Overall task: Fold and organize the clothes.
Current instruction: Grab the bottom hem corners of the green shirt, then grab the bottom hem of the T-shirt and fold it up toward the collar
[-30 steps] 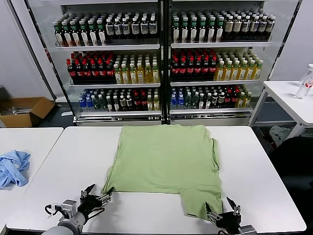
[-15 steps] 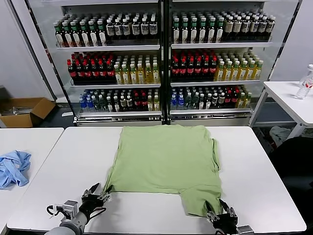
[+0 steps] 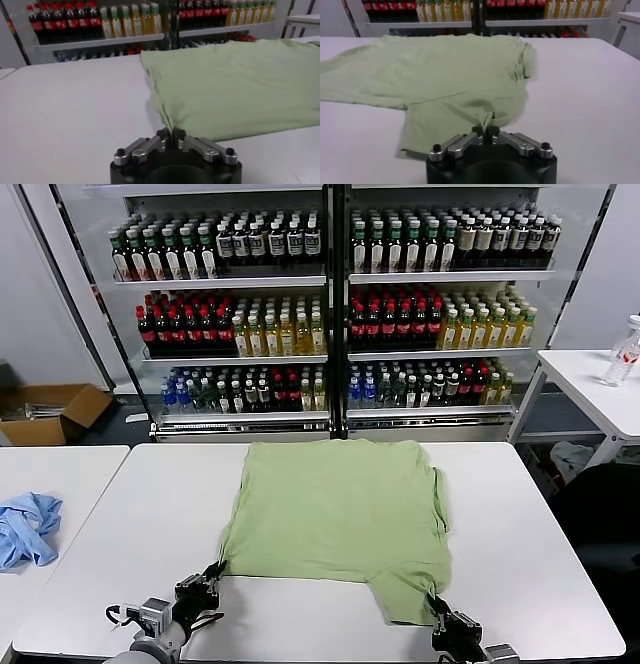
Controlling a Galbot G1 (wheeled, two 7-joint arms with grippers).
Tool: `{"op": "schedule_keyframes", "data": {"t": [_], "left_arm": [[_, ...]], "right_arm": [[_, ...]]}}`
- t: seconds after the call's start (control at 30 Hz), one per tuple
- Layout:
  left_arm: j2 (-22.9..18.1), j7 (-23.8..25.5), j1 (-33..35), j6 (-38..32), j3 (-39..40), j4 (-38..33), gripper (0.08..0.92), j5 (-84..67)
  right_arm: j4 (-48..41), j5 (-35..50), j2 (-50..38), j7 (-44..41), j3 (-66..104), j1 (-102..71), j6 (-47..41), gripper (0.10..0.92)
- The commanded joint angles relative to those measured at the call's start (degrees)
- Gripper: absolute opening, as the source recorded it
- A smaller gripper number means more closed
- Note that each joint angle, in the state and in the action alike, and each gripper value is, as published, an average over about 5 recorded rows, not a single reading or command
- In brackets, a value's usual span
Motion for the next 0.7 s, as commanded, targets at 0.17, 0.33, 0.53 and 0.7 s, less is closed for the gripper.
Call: {"op": "schedule_keyframes", "data": {"t": [0.17,0.33,0.53,0.7], "left_arm": [[0.83,1.94,21.2,0.43,-14.54,-18.91,0.087,-4.35],[0.29,2.61,30.43,0.12,-18.54,-22.96,0.087,-3.02],[1.64,3.41,27.54,-3.82,-21.77,-24.3,0.087,-3.9],[3.1,3.85,8.57,-4.43,-15.14,-15.07,0.087,-5.63]], "right_arm": [[15.12,-3.05,0.78,-5.14,6.5,-16.69,-0.44,0.106],[17.21,-4.93,0.65,-6.1,7.95,-21.57,-0.05,0.106],[17.88,-3.9,0.64,-4.56,7.23,-13.96,-1.01,0.106],[10.03,-3.13,1.09,-1.01,2.26,4.07,-6.34,0.106]]}}
